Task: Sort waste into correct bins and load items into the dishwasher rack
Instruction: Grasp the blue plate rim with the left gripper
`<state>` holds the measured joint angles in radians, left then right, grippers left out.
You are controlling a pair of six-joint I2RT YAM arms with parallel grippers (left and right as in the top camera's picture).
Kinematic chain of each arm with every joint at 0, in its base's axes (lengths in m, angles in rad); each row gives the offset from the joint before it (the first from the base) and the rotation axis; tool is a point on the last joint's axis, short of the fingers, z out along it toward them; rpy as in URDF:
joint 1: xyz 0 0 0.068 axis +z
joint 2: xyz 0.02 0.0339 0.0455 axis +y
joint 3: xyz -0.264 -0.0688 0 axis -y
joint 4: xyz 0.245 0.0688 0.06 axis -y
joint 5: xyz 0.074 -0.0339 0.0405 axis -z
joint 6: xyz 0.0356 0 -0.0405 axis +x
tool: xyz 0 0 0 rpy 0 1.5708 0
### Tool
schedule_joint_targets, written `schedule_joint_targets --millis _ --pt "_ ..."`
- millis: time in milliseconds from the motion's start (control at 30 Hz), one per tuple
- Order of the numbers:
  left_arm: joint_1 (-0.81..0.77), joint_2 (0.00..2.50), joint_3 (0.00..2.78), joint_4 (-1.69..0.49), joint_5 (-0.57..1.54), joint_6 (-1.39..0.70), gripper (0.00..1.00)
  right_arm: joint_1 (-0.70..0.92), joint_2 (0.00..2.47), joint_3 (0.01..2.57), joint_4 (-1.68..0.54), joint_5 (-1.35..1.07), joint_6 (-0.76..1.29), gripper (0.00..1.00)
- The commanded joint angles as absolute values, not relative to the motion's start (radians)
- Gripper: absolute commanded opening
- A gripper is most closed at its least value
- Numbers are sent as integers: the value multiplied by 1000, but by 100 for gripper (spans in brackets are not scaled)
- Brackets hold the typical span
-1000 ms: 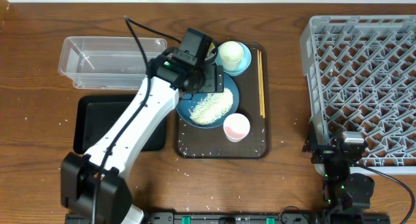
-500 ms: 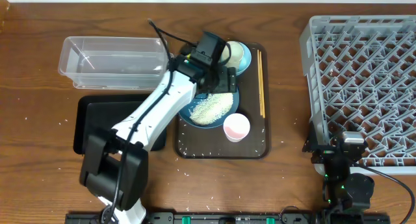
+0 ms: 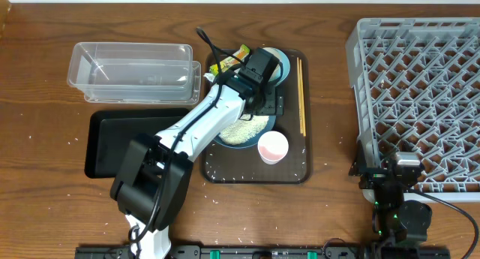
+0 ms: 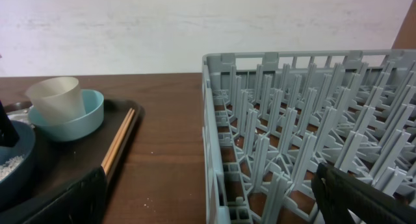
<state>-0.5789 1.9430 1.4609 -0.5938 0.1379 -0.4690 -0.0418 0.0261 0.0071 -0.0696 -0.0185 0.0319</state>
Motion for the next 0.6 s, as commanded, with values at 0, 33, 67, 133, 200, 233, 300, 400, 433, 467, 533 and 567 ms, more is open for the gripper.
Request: schedule_joint_targets --millis 0,33,67,133,200,233,300,400,433,467,533,567 --pt "-600 1958 1475 -592 89 -473 90 -42 27 6 -73 -15 21 99" --pt "-609 1958 1475 -592 71 -473 90 -42 27 6 -73 -15 21 99" --pt "-619 1958 1475 -591 46 -474 89 -42 27 6 -73 -15 21 99" --pt "-640 1958 1475 -588 -4 -474 90 -42 27 6 -73 -15 21 99" --pt "-664 1958 1475 -583 -61 -474 98 -42 27 6 -73 -15 21 99" --pt "-677 1958 1475 -581 -99 -474 98 -42 27 6 -73 -15 21 99" --pt "-695 1958 1475 -577 -157 -474 98 -42 27 6 -73 -15 21 99" --pt "-706 1958 1475 -565 -197 -473 98 -42 27 6 -73 -15 21 99" --pt "-706 1958 1475 -558 -196 -474 98 -42 27 6 -73 -15 21 99" --pt "-706 1958 1475 -557 -196 -484 98 -42 27 5 -73 -15 21 99" --pt "-706 1959 1475 -551 -196 -496 98 -42 27 6 -73 -15 21 99" --pt "-706 1959 1475 -548 -196 -496 98 -42 27 6 -73 -15 21 99"
